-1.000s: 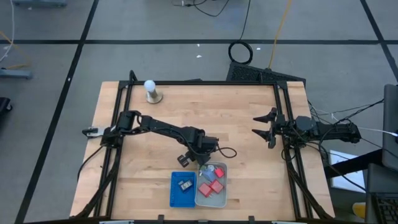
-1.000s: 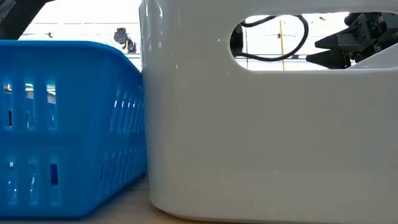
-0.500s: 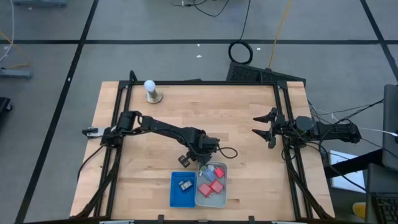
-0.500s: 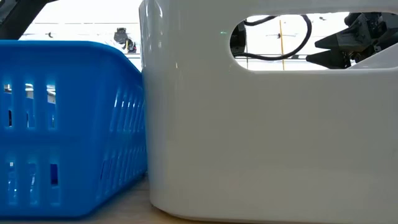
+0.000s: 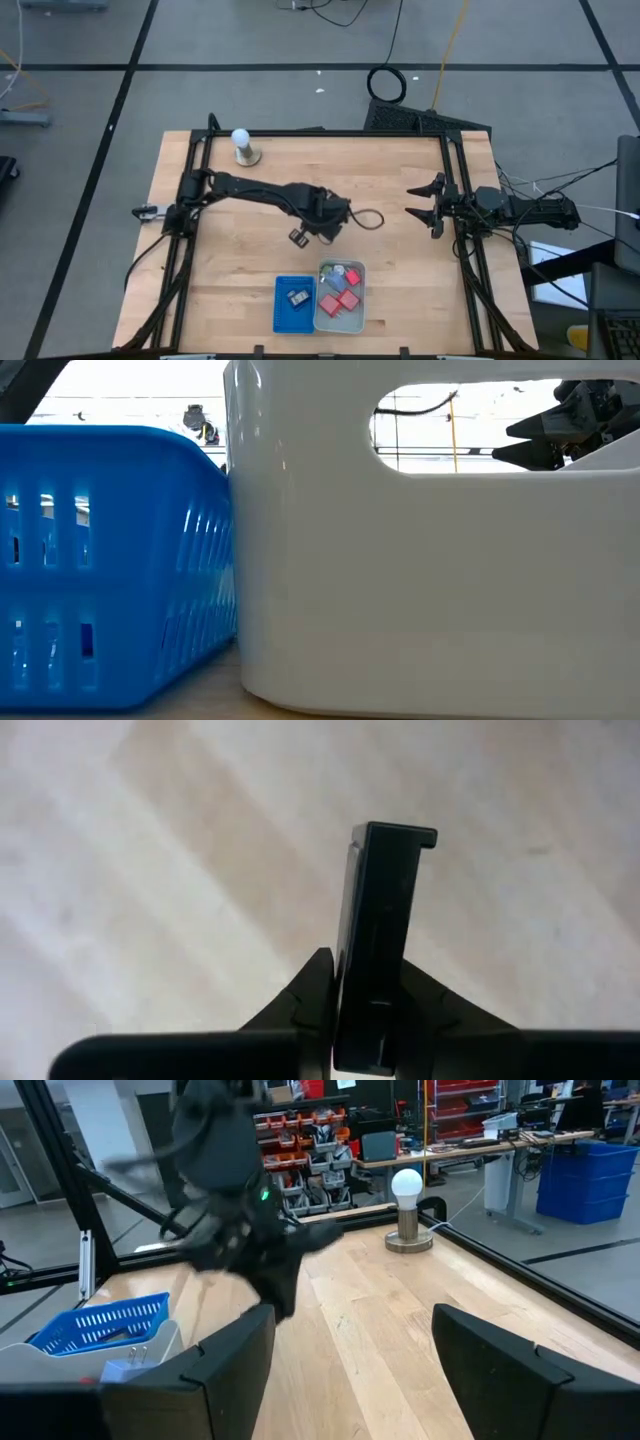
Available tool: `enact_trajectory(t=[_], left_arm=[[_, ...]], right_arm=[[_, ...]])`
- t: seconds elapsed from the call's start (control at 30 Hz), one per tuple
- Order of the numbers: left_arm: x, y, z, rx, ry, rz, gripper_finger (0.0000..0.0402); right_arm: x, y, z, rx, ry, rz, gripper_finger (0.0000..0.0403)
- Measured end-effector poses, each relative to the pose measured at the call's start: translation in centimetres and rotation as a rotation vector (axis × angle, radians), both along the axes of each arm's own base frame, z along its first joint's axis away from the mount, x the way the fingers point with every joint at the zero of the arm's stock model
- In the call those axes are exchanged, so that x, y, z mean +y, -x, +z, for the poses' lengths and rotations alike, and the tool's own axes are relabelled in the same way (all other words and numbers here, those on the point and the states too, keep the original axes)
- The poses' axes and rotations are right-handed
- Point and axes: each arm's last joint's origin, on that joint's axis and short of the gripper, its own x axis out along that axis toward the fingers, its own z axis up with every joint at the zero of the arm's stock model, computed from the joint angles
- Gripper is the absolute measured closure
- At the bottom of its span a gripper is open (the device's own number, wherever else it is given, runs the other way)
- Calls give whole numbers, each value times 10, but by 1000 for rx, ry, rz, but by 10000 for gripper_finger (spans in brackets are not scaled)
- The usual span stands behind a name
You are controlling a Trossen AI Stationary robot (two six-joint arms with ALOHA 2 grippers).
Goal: Pick & Place Office items
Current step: Put the black digital clock into the blue bin
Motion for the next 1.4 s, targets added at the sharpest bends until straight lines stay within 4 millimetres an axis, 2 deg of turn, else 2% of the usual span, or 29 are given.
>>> enact_trajectory(t=[0.13,0.3,0.6,0.93,1.4], left_arm=[[5,11,25,-33,13,47,347],[0,27,55,-70,102,77,347],[-36,56,99,-134,215,125,347],[-91,69,104,-125,311,152,347],[-127,81,103,-123,320,130,347]], right_arm=[[0,0,0,0,0,1,138],[0,0,0,1,0,0,138],[0,0,0,1,0,0,138],[0,0,0,1,0,0,138],[0,0,0,1,0,0,138]])
